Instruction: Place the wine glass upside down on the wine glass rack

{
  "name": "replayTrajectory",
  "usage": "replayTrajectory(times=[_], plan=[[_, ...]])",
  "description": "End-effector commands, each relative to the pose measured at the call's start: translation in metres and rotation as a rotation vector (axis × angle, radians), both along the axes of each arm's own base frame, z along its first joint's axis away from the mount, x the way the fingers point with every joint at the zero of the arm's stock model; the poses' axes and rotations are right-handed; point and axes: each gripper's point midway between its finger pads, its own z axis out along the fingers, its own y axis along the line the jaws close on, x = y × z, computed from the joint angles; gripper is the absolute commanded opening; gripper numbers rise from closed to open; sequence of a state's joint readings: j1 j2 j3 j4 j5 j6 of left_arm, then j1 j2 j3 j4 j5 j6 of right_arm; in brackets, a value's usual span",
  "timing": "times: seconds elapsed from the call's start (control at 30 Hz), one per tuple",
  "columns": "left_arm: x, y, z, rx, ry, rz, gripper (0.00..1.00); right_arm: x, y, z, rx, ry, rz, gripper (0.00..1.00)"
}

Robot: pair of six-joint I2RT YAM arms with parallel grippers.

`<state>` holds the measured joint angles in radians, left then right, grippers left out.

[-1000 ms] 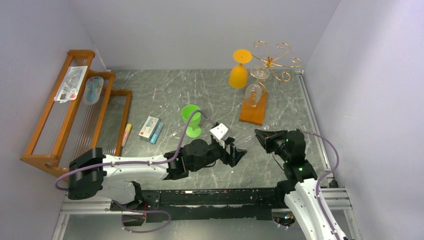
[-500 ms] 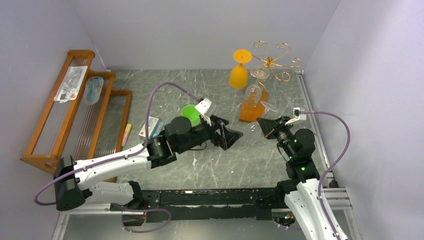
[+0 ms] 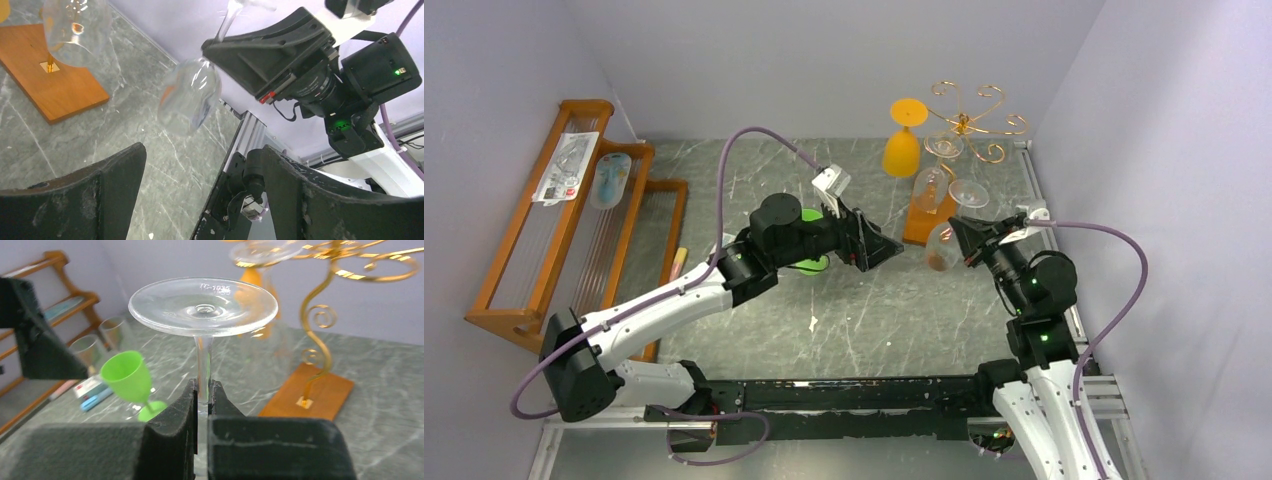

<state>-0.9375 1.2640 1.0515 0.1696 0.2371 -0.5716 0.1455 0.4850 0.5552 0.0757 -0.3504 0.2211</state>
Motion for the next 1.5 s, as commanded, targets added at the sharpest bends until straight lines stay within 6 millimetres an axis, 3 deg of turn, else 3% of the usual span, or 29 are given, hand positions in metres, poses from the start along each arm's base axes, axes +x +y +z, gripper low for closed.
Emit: replayTrajectory(times=[0.0,0.3,0.43,0.77,0.87,1.03,1.47], plan=[[0.003,0.007,0.017,-0.019,0.017,-0.030,0.88,0.013,-0.035,0.034,-0.018,-0.097,-0.213,0.00],[0.015,0.022,0.008,0.014,0.051,0.005,0.87,0.046,-0.040,0.053,-0.072,-0.122,-0.261,0.00],[0.017,0.027,0.006,0.030,0.048,0.011,0.87,0.061,-0.051,0.042,-0.104,-0.096,-0.318,0.00],[0.023,0.033,0.002,0.056,0.048,0.024,0.87,0.073,-0.080,0.041,-0.072,-0.083,-0.387,0.00],[0.025,0.033,0.000,0.055,0.055,0.020,0.86,0.076,-0.099,0.036,-0.059,-0.069,-0.428,0.00],[0.029,0.033,-0.006,0.060,0.072,0.015,0.86,0.079,-0.115,0.037,-0.052,-0.082,-0.452,0.00],[0.038,0.035,-0.011,0.066,0.089,0.013,0.85,0.114,-0.112,0.028,-0.056,-0.064,-0.291,0.00]])
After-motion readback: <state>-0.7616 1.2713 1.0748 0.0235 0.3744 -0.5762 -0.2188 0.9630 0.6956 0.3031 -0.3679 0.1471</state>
